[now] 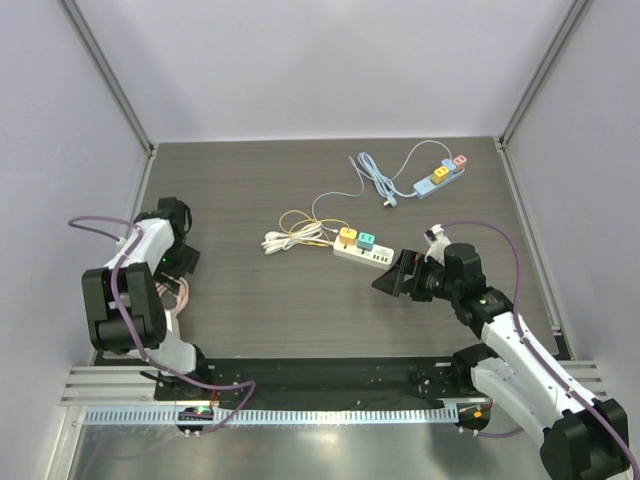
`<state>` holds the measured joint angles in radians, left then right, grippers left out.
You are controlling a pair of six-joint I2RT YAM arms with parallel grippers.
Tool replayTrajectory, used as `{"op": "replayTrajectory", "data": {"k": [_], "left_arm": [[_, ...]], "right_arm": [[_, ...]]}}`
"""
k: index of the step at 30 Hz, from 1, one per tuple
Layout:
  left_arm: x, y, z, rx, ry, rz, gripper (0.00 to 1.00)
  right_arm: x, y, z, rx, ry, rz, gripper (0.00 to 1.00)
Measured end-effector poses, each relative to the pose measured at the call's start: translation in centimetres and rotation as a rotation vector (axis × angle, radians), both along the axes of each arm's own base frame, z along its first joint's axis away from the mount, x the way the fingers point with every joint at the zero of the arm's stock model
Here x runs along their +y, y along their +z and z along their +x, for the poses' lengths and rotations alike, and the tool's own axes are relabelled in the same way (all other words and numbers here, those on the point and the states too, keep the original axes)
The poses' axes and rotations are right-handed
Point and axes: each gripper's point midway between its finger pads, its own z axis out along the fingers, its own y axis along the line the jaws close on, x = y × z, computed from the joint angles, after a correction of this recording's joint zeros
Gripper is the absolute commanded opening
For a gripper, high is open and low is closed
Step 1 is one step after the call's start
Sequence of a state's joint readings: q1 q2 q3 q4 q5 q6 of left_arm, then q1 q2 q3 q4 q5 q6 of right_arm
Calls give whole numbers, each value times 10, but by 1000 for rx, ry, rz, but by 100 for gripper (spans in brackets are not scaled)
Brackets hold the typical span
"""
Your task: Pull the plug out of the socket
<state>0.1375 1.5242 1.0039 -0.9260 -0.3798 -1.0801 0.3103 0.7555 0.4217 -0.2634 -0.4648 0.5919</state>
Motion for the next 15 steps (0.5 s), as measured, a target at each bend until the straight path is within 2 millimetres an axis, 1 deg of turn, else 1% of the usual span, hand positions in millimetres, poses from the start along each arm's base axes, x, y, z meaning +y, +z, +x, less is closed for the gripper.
{"op": "replayTrajectory", "data": {"k": [3, 8, 11, 12, 13, 14, 15], "left_arm": [[3, -14, -8, 67, 41, -1, 68], [5, -29, -13, 124, 66, -9, 65], [6, -32, -14, 151, 55, -11, 56], [6, -33, -15, 162, 48, -12, 49], [6, -33, -16, 173, 35, -15, 48], [6, -33, -15, 179, 27, -16, 42], [6, -33, -15, 187, 14, -21, 31]], "right_arm": [[-1, 1, 2, -3, -2, -9, 100], [-1, 4, 6, -11, -2, -16, 100], [-1, 4, 7, -10, -3, -20, 100], [-1, 4, 7, -9, -4, -22, 100], [-1, 3, 7, -7, -6, -24, 100], [-1, 3, 8, -4, -6, -25, 100], [-1, 2, 8, 0, -8, -28, 100]]}}
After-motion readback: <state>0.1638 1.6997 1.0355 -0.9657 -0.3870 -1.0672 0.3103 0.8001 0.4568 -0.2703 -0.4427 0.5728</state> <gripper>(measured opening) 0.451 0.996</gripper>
